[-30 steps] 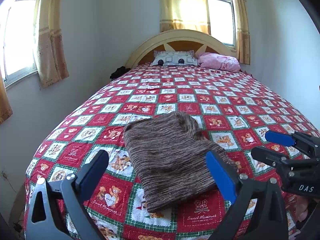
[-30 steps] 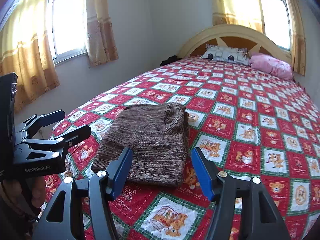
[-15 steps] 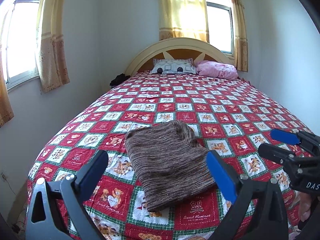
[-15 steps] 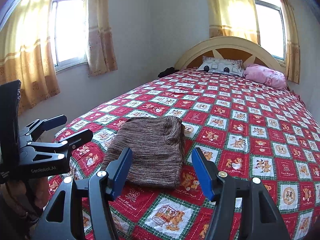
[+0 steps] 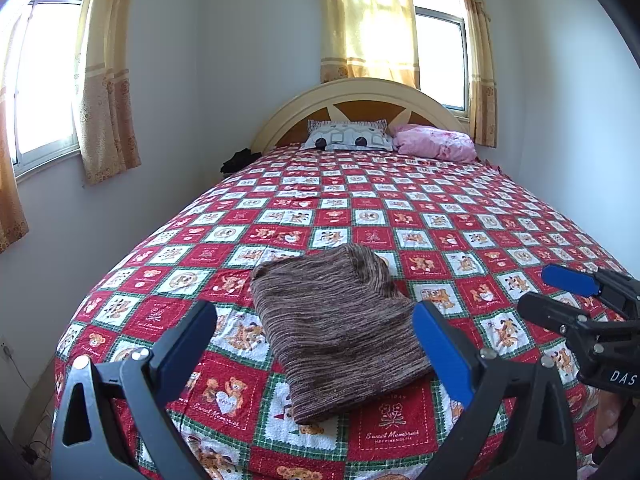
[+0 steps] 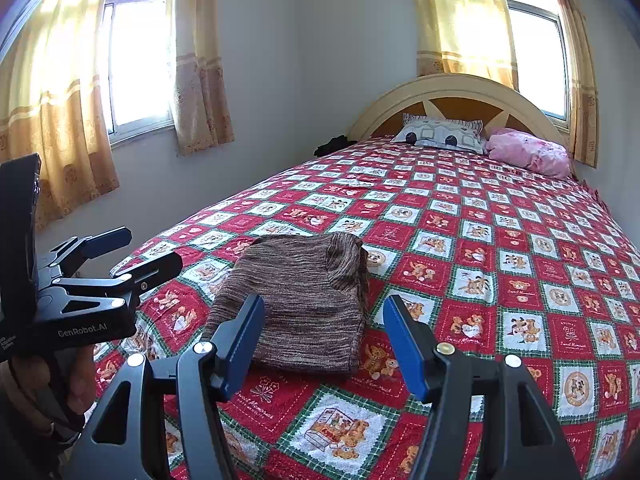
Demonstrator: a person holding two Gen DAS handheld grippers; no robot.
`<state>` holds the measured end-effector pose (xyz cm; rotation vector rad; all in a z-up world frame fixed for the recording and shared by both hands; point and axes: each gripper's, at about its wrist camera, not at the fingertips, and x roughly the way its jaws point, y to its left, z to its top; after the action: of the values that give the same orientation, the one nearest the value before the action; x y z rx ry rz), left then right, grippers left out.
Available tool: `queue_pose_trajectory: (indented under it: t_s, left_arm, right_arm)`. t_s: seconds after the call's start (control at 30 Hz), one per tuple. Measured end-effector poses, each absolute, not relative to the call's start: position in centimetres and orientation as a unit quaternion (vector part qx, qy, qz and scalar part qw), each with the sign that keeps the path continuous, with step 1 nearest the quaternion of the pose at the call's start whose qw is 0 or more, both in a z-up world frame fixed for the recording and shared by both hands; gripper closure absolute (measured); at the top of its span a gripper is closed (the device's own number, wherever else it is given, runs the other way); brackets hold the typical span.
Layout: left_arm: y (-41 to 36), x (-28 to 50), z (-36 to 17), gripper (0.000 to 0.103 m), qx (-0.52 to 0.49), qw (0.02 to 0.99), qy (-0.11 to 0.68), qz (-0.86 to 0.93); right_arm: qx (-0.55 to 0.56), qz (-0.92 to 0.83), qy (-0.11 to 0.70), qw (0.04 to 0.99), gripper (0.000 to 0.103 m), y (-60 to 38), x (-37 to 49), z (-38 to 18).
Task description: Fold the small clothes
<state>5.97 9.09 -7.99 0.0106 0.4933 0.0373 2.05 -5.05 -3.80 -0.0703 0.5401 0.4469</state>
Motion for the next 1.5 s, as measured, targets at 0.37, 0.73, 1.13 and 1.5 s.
queue_pose_trajectory:
  t_s: [0.37, 0.73, 1.13, 1.5]
  left_arm:
    - [9.0, 5.9, -7.8, 0.002, 0.005, 0.969, 0.247, 0.019]
    - [8.6, 5.8, -7.5, 0.0, 0.015, 0.97, 0.242, 0.012]
    - [8.9, 5.1, -6.3, 0.0, 0.012, 0.976, 0.216, 0.012]
    - [9.4, 4.6, -6.6, 0.0, 0.001, 0.98, 0.197, 0.014]
  right_arm:
    - [-0.034, 0.218, 0.266, 0.939, 0.04, -5.2, 2.0, -3.8]
    - [-0.027, 0.213, 0.259, 0.942, 0.04, -5.4, 1.9, -3.5]
    - [-0.026, 0.215, 0.254, 0.943, 0.039, -5.5, 1.7, -3.5]
    - [-0.028, 0.216, 0.259, 0.941, 0.039, -5.1, 1.5, -4.0]
